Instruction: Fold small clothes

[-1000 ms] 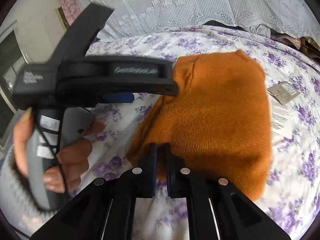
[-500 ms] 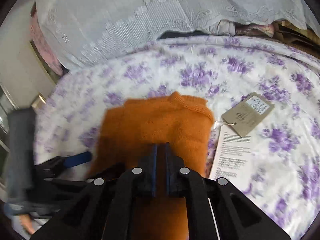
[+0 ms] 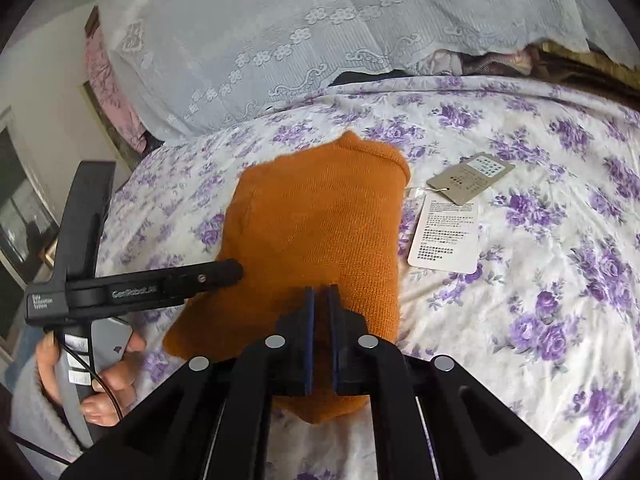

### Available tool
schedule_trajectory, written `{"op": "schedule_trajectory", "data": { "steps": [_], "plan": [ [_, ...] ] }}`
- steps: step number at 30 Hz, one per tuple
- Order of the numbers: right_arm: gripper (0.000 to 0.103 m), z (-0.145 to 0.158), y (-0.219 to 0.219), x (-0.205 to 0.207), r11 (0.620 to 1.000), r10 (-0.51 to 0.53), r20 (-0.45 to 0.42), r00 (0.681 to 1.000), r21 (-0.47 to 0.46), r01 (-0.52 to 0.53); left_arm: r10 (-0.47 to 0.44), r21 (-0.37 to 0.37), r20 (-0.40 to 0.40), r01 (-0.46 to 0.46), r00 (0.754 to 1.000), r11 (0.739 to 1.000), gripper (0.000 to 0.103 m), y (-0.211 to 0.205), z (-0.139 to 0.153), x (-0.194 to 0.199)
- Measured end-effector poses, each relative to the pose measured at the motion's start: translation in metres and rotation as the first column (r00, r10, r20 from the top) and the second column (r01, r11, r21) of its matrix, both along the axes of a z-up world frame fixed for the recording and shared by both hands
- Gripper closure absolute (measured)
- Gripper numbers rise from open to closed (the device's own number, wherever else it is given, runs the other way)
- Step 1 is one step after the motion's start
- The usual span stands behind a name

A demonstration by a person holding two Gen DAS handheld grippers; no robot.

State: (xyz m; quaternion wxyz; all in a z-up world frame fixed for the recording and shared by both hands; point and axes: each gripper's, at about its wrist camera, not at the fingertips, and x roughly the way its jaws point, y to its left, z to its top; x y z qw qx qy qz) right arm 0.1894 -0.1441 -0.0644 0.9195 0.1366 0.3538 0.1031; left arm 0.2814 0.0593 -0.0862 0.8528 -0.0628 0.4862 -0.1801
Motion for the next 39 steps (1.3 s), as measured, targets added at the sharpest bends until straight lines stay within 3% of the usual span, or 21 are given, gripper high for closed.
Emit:
{"op": "schedule_trajectory", "data": {
  "steps": [3,6,9,11,13,16,17,18,21,24,29,36,39],
  "plan": [
    [0.094,0.015,-0.009,-0.002,0.999,-0.022,0.047,0.999,0.030,0.021,-0.016,-0.048,0.030,0.017,0.999,0.999,0.005,0.003,0.012,-0.009],
    [0.094,0.017,-0.009,0.014,0.999,-0.014,0.029,0.999,0.046,0.013,-0.038,-0.112,0.043,0.042,0.998,0.993,0.005,0.001,0.021,-0.009],
    [0.095,0.004,-0.006,0.042,0.998,-0.023,-0.016,1.000,0.051,0.023,-0.033,-0.003,-0.024,0.033,0.999,0.999,0.004,-0.013,-0.005,0.004],
    [0.099,-0.011,-0.009,0.056,0.997,-0.022,-0.066,0.998,0.076,0.027,-0.032,-0.038,-0.053,0.030,0.998,0.999,0.004,-0.012,-0.016,0.010],
    [0.100,-0.008,-0.012,0.051,0.994,-0.027,-0.050,0.998,0.101,0.032,-0.029,-0.053,-0.044,0.027,0.999,0.998,0.004,-0.009,-0.009,0.009],
    [0.087,0.010,-0.019,0.028,0.995,-0.054,0.030,0.998,0.087,0.052,-0.049,-0.100,0.020,0.051,0.999,0.994,0.005,-0.007,0.008,-0.002],
    [0.070,0.013,-0.021,0.023,0.994,-0.063,0.042,0.997,0.088,0.059,-0.063,-0.111,0.033,0.066,0.997,0.992,0.005,-0.009,0.013,-0.004],
    [0.059,0.013,-0.025,0.018,0.993,-0.069,0.047,0.997,0.096,0.064,-0.074,-0.109,0.044,0.078,0.996,0.991,0.005,-0.011,0.016,-0.006],
    [0.059,-0.001,-0.039,0.015,0.988,-0.096,-0.005,0.995,0.121,0.096,-0.070,-0.062,0.015,0.071,0.997,0.996,0.005,-0.014,0.004,-0.002],
    [0.054,-0.019,-0.051,0.018,0.970,-0.108,-0.061,0.992,0.210,0.118,-0.062,-0.097,-0.053,0.057,0.997,0.994,0.004,-0.012,-0.013,0.005],
    [0.048,-0.024,-0.052,0.029,0.950,-0.080,-0.079,0.994,0.294,0.100,-0.132,-0.154,-0.037,0.125,0.991,0.980,0.005,-0.021,-0.007,0.004],
    [0.042,-0.039,-0.032,0.063,0.948,-0.025,-0.142,0.990,0.310,0.068,-0.140,-0.135,-0.036,0.134,0.989,0.982,0.004,-0.032,-0.016,0.016],
    [0.044,-0.043,-0.031,0.064,0.946,-0.016,-0.133,0.991,0.320,0.058,-0.145,-0.078,0.005,0.145,0.989,0.986,0.006,-0.039,-0.014,0.011]
  ]
}}
